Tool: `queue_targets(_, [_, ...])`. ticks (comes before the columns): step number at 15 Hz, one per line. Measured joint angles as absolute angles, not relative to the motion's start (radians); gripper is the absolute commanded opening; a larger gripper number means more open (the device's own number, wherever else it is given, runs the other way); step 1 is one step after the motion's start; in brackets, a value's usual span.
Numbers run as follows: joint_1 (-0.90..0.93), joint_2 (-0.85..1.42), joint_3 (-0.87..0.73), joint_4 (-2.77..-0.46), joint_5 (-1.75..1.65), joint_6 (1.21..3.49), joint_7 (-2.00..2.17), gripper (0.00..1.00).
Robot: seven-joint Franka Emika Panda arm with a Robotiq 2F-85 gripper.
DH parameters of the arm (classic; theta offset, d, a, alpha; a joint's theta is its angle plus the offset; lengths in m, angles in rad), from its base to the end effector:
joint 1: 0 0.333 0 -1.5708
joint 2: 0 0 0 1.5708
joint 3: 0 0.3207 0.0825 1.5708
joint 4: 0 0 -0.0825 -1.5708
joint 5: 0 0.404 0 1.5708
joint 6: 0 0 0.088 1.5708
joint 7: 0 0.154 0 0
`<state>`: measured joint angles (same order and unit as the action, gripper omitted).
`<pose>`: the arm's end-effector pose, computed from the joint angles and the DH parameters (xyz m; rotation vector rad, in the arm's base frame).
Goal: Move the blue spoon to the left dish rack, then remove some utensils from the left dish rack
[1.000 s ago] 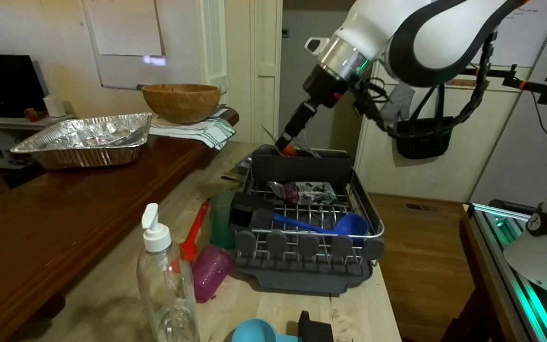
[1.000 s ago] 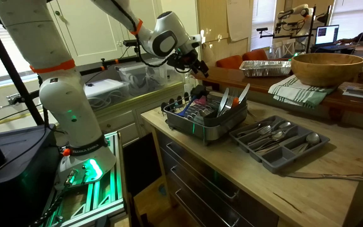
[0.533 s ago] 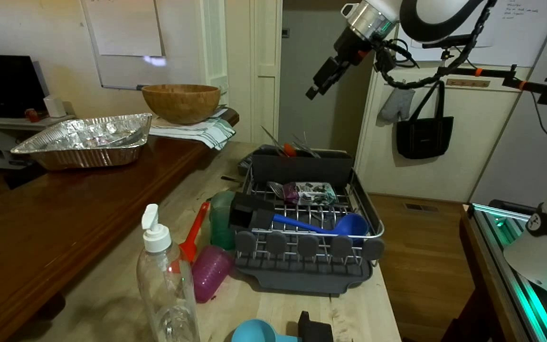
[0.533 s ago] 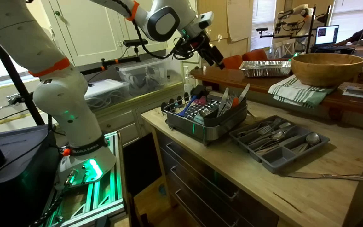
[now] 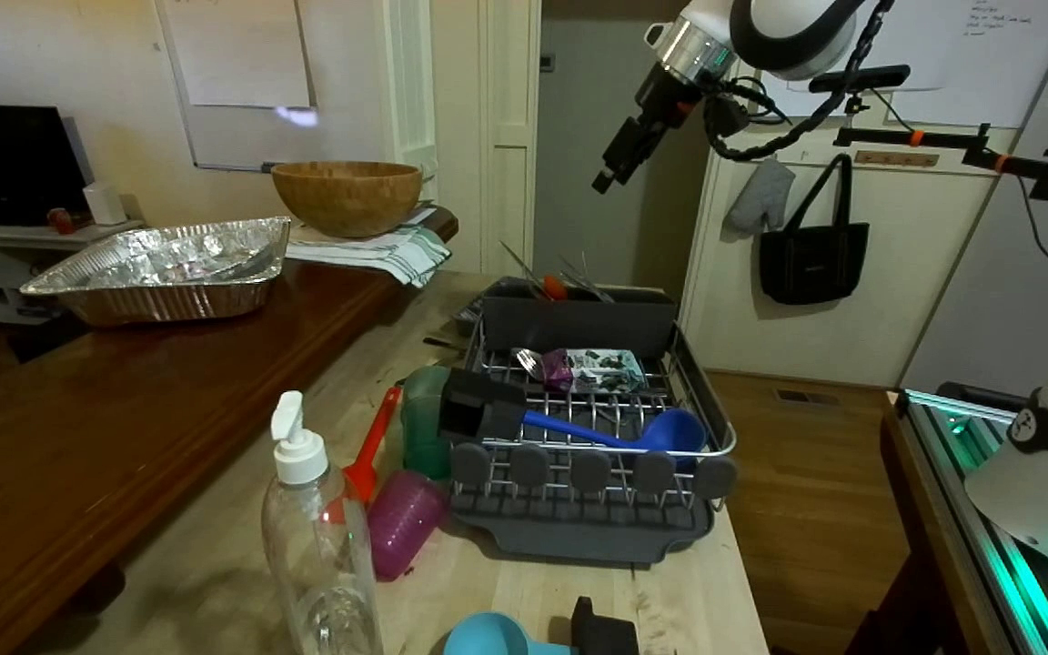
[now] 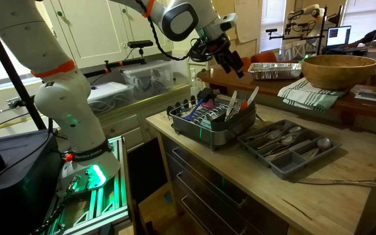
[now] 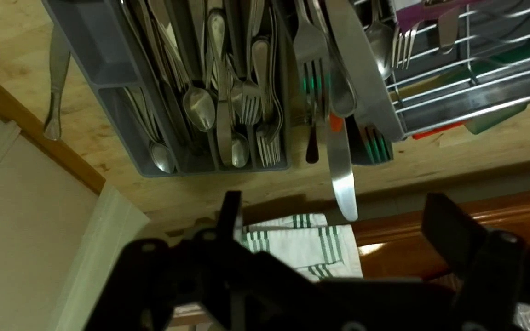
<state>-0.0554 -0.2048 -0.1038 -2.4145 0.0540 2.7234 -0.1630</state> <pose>0.5344 -0.0870 0.3976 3.0112 -0.0650 0.7919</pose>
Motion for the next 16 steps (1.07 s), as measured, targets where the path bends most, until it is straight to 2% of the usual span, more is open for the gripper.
queue_targets(16, [-0.086, -0.12, -0.09, -2.4, -0.164, 2.68, -0.147, 1.0])
